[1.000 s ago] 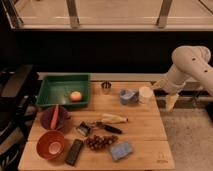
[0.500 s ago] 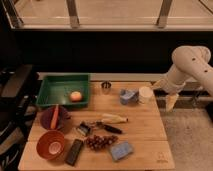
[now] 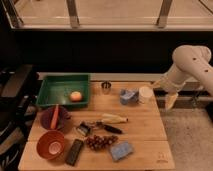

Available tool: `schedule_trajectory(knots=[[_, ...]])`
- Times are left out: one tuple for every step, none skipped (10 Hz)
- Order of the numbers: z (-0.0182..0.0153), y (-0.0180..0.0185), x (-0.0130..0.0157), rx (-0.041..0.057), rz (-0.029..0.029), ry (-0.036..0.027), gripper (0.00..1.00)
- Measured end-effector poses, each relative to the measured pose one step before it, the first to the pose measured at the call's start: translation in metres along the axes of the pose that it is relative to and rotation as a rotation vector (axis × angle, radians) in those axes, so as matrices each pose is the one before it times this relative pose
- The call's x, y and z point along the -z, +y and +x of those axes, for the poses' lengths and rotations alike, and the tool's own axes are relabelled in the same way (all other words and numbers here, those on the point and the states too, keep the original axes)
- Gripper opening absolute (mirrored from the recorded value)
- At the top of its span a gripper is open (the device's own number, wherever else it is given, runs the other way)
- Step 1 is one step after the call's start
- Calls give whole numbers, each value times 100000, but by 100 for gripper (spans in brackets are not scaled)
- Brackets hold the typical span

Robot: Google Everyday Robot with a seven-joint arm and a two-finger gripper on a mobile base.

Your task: Stack cups on top of each other

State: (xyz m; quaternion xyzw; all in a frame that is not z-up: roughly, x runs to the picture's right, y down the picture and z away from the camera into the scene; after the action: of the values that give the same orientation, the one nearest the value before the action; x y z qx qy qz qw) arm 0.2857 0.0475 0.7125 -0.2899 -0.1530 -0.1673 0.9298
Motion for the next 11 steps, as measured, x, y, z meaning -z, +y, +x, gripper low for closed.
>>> schedule_trajectory(knots=[[-695, -709, -583, 1789, 1855, -1099, 78], [-1248, -1408, -1313, 2591, 3868, -1326, 78], [-446, -799, -1136, 704, 3292, -89, 78], [32, -519, -827, 305, 2312, 920, 78], [151, -520, -738, 574, 1545, 887, 78], [408, -685, -1378, 777, 1980, 1331, 78], [464, -168, -773, 151, 291, 1514, 78], [251, -243, -650, 198, 119, 1037, 78], [371, -508, -761, 69, 14, 1607, 78], [1206, -558, -614, -1630, -29, 2495, 78], [1035, -136, -420, -1756, -155, 1305, 78]])
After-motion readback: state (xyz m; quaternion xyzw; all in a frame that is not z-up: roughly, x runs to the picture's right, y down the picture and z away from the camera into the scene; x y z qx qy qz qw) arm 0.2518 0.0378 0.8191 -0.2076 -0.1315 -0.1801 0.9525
